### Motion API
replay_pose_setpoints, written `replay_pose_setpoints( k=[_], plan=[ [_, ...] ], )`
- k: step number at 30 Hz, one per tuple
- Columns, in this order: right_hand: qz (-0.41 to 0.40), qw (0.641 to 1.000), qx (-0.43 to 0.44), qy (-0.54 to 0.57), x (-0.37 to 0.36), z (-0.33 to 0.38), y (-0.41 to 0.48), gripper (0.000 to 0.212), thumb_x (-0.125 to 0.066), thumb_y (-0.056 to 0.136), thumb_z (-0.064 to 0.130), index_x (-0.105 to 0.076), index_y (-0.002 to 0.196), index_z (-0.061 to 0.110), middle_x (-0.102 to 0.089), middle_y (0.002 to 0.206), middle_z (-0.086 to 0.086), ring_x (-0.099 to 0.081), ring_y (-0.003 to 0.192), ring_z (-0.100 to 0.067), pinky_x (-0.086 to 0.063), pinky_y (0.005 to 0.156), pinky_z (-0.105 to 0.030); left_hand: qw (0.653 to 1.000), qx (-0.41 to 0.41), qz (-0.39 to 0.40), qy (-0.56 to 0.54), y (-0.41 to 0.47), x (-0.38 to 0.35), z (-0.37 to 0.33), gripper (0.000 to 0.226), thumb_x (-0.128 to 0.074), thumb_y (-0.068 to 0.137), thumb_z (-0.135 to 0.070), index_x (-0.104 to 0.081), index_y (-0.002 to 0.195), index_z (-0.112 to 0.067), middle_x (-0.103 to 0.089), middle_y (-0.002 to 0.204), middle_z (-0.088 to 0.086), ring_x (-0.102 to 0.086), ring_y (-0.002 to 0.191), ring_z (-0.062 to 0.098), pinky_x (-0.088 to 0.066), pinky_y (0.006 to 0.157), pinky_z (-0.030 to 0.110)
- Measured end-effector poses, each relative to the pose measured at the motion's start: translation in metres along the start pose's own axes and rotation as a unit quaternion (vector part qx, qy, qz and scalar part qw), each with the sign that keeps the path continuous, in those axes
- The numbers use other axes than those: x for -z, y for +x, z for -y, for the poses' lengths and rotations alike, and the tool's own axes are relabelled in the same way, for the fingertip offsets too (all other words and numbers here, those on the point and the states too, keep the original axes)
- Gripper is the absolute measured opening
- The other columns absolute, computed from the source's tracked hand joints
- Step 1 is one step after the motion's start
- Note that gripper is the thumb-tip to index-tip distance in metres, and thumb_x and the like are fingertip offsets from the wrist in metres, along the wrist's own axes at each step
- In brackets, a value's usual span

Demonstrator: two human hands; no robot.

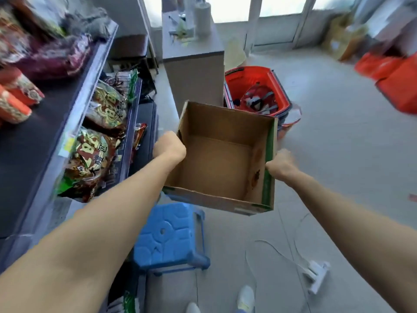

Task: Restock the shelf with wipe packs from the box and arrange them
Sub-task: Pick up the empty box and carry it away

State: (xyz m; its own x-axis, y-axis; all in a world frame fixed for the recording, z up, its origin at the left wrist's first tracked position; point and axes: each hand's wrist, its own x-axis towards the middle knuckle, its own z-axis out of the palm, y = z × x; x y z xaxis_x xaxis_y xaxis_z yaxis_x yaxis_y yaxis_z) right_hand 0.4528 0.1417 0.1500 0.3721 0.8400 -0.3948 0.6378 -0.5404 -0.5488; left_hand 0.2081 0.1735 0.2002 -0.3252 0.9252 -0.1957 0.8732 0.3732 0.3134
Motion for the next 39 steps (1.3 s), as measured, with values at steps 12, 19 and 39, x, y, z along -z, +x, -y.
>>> replay_pose_setpoints(
  k=[12,19,39],
  plan=[
    [-0.137,0.990,-0.037,0.003,0.208,-0.054,0.085,0.002,-0.052,0.086,0.004,-0.055,0.086,0.003,-0.055,0.085,-0.013,-0.054,0.070,-0.025,-0.038,0.047,-0.023,0.988,-0.148,0.000,-0.030,0.022,-0.003,-0.261,0.031,-0.046,0.091,0.000,-0.055,0.120,0.001,-0.060,0.119,0.019,-0.058,0.111,0.035,-0.049,0.088,0.037],
    [-0.191,0.978,-0.089,-0.008,0.289,-0.063,0.201,0.003,-0.055,0.082,0.004,-0.054,0.084,0.002,-0.056,0.085,-0.015,-0.054,0.070,-0.027,-0.034,0.047,-0.023,0.972,-0.233,0.027,-0.021,0.096,-0.032,-0.407,0.025,-0.046,0.090,0.004,-0.058,0.112,0.003,-0.062,0.115,0.019,-0.060,0.108,0.034,-0.049,0.085,0.035],
    [-0.262,0.943,-0.202,0.033,0.527,-0.179,0.524,0.008,-0.055,0.083,0.010,-0.055,0.089,0.005,-0.057,0.087,-0.012,-0.057,0.076,-0.029,-0.037,0.047,-0.025,0.927,-0.359,0.105,0.025,0.229,-0.158,-0.855,0.019,-0.047,0.088,0.002,-0.059,0.103,0.004,-0.061,0.111,0.021,-0.058,0.105,0.036,-0.044,0.076,0.035]
  ],
)
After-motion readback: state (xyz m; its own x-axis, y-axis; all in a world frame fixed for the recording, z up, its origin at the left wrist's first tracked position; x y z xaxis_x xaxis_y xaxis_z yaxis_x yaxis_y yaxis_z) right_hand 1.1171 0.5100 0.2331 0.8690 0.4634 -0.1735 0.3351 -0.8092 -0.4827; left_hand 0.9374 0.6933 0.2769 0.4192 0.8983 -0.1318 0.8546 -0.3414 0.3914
